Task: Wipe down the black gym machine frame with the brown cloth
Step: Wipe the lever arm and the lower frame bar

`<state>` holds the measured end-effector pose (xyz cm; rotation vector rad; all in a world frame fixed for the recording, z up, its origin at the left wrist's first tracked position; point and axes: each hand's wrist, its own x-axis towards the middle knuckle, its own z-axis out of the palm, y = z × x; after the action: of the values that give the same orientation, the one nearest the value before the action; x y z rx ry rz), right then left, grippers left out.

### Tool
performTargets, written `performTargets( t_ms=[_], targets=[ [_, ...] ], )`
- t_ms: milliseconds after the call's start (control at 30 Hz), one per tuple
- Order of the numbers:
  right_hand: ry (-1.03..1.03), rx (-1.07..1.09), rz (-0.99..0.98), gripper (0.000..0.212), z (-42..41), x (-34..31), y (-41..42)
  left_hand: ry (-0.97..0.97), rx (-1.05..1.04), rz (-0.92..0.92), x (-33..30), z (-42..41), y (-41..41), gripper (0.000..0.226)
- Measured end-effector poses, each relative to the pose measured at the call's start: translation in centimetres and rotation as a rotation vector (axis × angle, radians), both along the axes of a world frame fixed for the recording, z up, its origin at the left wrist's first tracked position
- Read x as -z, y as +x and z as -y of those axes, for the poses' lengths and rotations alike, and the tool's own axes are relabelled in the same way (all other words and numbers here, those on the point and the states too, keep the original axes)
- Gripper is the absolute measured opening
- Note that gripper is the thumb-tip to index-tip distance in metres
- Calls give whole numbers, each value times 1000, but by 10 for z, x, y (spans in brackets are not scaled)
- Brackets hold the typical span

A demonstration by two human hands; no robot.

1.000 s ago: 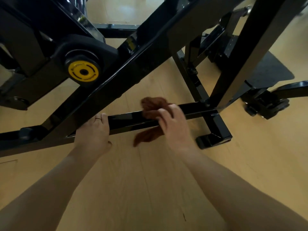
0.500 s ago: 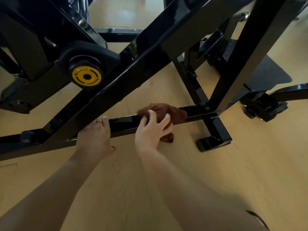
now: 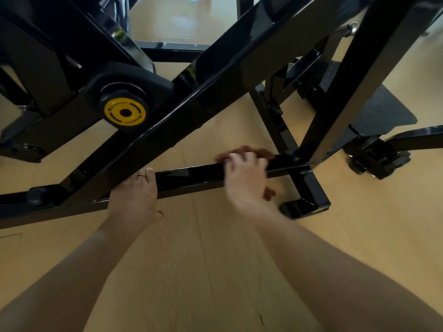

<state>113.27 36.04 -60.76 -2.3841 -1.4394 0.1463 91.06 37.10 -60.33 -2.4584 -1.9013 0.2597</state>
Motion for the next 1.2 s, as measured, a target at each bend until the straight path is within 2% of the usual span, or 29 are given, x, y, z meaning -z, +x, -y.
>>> performTargets(
  t_ms=[100, 167, 300, 333, 400, 500, 567, 633, 733, 833, 900, 1000, 1067, 1133, 1200],
  targets=[
    [22, -334, -34, 30, 12, 2, -68, -15, -4, 25, -2, 0, -1, 100],
    [-2, -476, -54, 32, 14, 4, -88, -38, -8, 65, -2, 1, -2, 94],
    [-16, -662, 64, 35, 10, 3, -52, -70, 25, 106, -3, -2, -6, 96],
    [-23, -626, 52, 35, 9, 3, -36, -65, 31, 98, -2, -3, -7, 96],
    [-25, -411, 20, 31, 3, 1, -1, -59, 25, 60, 0, -3, -7, 96],
    [-72, -136, -9, 32, -4, -4, 17, -88, 26, 29, 1, -5, -5, 108],
    [-95, -176, 6, 32, -2, -10, -8, -125, 16, 55, -1, -6, -3, 115],
    [-106, -351, -3, 32, 7, -13, -45, -148, 19, 117, -3, -6, -4, 122],
    [-162, -570, -237, 32, 18, -16, -82, -154, 64, 227, -6, -6, -6, 123],
    [-195, -488, -643, 29, 20, -35, -77, -211, 48, 334, -15, -6, -8, 119],
    [-131, -377, -782, 27, 28, -56, -61, -246, 16, 379, -21, -6, -7, 117],
    [11, -282, -877, 30, 41, -87, -39, -260, 43, 329, -20, -3, -7, 116],
    [36, -274, -927, 30, 44, -109, -38, -265, 69, 298, -19, -1, -9, 113],
    [72, -298, -880, 30, 45, -125, -45, -275, 68, 318, -20, -2, -10, 114],
    [157, -313, -819, 20, 51, -132, -53, -285, 35, 381, -23, -3, -9, 113]
  ],
)
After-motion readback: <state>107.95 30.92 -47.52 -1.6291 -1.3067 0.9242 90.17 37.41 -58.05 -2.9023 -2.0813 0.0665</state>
